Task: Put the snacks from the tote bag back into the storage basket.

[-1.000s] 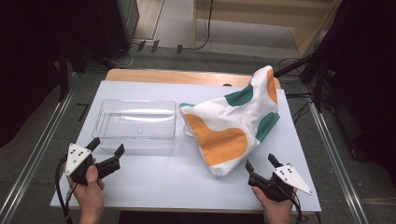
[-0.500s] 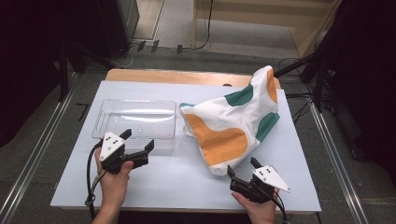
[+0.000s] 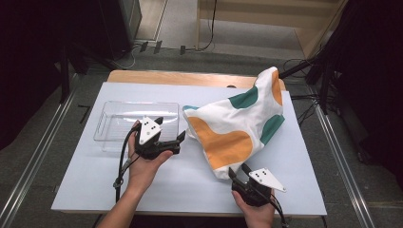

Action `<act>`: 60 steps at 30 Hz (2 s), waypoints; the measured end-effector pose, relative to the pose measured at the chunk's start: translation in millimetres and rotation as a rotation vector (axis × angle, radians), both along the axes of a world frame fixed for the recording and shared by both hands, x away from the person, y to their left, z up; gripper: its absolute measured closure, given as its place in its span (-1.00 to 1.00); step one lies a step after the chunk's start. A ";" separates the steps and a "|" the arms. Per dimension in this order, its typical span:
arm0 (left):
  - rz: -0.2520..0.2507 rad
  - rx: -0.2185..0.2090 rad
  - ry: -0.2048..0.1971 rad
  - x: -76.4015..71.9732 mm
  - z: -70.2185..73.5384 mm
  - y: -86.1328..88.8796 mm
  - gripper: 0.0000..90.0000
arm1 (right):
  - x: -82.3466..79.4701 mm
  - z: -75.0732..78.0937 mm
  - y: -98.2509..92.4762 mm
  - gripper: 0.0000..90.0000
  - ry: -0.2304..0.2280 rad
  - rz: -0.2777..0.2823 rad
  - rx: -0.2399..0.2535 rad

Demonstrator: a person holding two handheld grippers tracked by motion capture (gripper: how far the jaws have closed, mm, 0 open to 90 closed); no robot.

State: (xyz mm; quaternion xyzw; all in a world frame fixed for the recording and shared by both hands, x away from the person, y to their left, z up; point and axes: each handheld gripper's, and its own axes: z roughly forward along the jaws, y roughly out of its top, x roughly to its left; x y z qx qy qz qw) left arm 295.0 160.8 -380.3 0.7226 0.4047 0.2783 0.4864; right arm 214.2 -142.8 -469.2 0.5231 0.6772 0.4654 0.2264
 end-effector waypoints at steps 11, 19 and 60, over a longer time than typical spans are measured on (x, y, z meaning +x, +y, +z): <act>-0.070 0.006 -0.005 8.1 10.0 -20.3 -0.67 | 3.7 -0.7 -15.0 0.97 0.019 0.015 0.009; -0.147 0.003 0.030 12.4 7.1 -39.9 -0.45 | 0.2 -0.6 -26.9 0.97 0.023 0.004 0.006; -0.411 0.021 0.105 11.5 -8.3 -102.8 0.87 | 12.4 -7.9 -73.6 0.98 0.108 -0.075 0.001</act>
